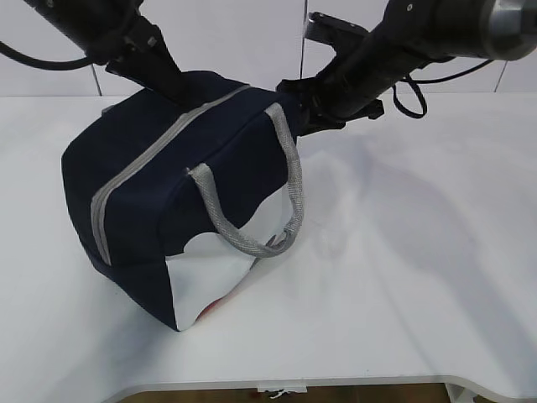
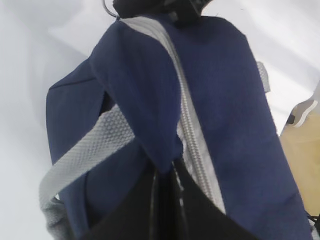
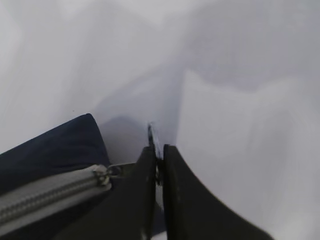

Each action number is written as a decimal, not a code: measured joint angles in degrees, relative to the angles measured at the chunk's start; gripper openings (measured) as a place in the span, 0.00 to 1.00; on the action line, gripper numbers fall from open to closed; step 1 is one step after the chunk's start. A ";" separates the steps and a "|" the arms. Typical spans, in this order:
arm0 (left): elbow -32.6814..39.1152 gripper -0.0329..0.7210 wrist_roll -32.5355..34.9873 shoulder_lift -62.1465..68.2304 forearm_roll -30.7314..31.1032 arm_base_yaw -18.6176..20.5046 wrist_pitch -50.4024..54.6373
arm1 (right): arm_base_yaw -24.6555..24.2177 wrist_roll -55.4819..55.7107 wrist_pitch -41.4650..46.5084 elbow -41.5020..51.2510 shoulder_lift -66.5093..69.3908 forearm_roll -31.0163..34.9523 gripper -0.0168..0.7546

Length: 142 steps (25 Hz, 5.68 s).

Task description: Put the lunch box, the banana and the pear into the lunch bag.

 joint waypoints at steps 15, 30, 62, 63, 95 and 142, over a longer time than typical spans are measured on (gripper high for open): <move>0.00 0.31 -0.62 0.10 0.00 0.00 0.34 | -0.27 0.37 18.63 -13.80 0.14 -5.33 0.45; 0.00 0.48 -19.68 -6.30 14.66 0.00 1.38 | -0.31 2.23 31.73 -26.77 0.02 -15.06 0.47; 28.29 0.46 -30.17 -65.74 26.70 0.00 3.03 | -0.40 3.20 31.91 31.60 -59.90 -15.15 0.47; 28.93 0.46 -30.17 -67.43 26.70 0.00 3.03 | -0.40 3.09 32.00 32.73 -62.12 -15.15 0.47; 64.23 0.38 -28.93 -107.06 28.30 0.00 0.81 | -0.40 2.21 26.85 70.76 -123.28 -19.27 0.47; 70.00 0.36 -28.51 -107.08 28.91 11.08 -5.25 | -13.02 6.83 26.00 73.16 -123.68 -24.96 0.47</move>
